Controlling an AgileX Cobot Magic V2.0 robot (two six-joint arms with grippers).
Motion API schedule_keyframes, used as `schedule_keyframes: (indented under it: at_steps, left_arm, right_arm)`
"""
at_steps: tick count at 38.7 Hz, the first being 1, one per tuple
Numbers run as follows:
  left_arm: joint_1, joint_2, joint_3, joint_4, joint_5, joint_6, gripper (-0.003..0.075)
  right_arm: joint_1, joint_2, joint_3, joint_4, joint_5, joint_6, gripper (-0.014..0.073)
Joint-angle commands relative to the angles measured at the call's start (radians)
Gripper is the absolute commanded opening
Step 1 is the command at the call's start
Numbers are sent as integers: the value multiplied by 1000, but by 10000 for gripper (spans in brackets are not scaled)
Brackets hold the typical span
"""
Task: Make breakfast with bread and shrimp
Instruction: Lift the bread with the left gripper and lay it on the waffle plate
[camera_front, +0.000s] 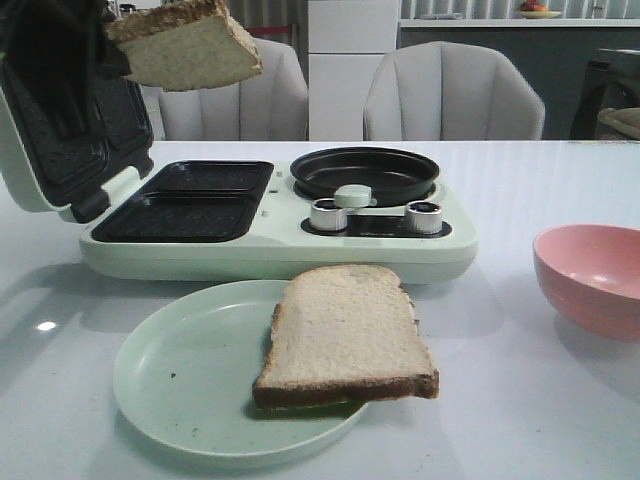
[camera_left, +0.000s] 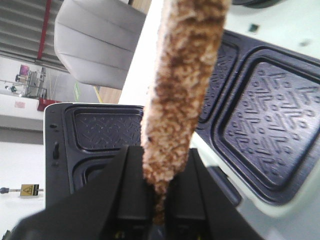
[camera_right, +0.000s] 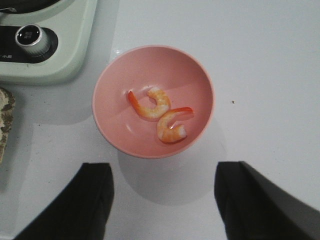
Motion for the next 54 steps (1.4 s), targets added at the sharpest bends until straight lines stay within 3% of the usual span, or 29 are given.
schedule_keyframes:
  at_steps: [1, 11, 25, 49, 54]
  left_arm:
    - [52, 59, -113, 47, -11, 25, 101]
    - [165, 304, -339, 47, -28, 26, 101]
    - [232, 546, -590, 47, -28, 26, 101]
    - [243, 576, -595, 36, -46, 26, 104]
    - [243, 554, -580, 32, -36, 26, 139]
  right_arm:
    - [-2, -5, -33, -6, -69, -7, 542]
    - [-2, -5, -33, -6, -69, -7, 542]
    - [-2, -5, -33, -6, -69, -7, 542]
    - [-2, -5, -33, -6, -69, -7, 542]
    - [-2, -5, -33, -6, -69, -7, 542]
